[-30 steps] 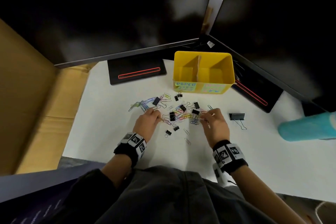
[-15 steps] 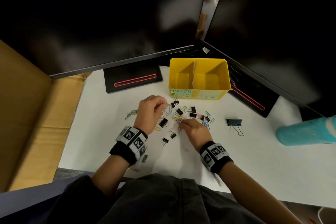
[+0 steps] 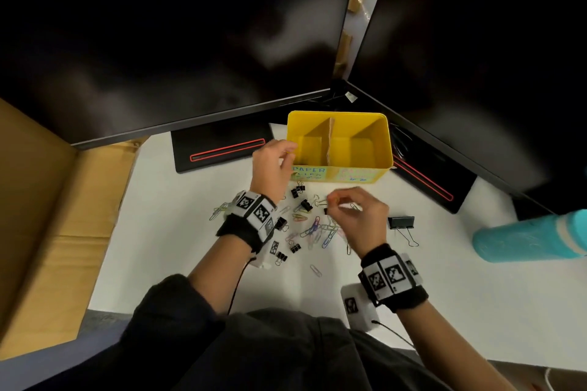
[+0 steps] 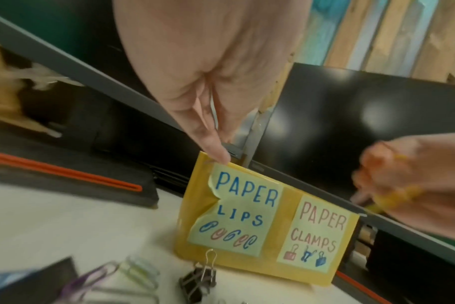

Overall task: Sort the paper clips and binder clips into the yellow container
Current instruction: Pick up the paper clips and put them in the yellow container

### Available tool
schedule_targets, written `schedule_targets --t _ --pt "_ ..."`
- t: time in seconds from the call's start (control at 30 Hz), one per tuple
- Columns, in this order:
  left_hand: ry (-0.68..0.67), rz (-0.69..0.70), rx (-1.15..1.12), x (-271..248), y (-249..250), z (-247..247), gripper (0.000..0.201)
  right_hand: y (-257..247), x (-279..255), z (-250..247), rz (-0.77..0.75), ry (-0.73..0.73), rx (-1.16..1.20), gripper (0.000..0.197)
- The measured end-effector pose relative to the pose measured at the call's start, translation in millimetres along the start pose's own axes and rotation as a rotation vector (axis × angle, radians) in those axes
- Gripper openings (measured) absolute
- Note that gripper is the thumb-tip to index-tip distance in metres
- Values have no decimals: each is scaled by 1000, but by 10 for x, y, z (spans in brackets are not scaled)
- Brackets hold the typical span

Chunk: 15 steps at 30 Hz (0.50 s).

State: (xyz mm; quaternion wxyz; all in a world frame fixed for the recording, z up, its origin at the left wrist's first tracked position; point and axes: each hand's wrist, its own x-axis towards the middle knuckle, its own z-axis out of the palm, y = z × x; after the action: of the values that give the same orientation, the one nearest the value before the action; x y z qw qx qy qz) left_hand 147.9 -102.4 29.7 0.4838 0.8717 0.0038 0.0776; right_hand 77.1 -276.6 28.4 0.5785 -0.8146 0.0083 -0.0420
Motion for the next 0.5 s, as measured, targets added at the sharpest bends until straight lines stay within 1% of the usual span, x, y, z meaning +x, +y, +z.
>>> schedule_targets --t 0.07,0.1,0.13,0.2,0.23,0.3,0.33,0.37,0.43,0.5 --pt "113 -17 -28 -146 -86 -67 18 -174 201 9 -15 41 26 17" --pt "136 -38 -36 -239 -149 -96 17 -244 315 36 -44 52 5 16" --pt "129 -55 -28 -345 -219 -110 15 -289 429 68 -79 57 -30 15" --pt "66 -87 17 -562 -377 -133 13 -296 658 168 -141 46 -106 12" --pt "35 -106 36 -655 -456 -137 13 -272 759 217 -147 21 -147 11" --pt "11 -154 67 -785 -575 -130 13 -219 870 286 -126 -62 -237 16" --pt "12 -175 71 -810 -597 -117 13 -189 871 289 -134 -75 -274 21" --pt "15 -187 67 -809 -587 -100 15 -168 836 261 -161 -49 -302 24" --pt "28 -168 73 -723 -488 -66 24 -96 676 143 -212 89 -343 25" --pt "33 -118 99 -582 -367 -40 27 36 491 -2 -175 247 -452 32"
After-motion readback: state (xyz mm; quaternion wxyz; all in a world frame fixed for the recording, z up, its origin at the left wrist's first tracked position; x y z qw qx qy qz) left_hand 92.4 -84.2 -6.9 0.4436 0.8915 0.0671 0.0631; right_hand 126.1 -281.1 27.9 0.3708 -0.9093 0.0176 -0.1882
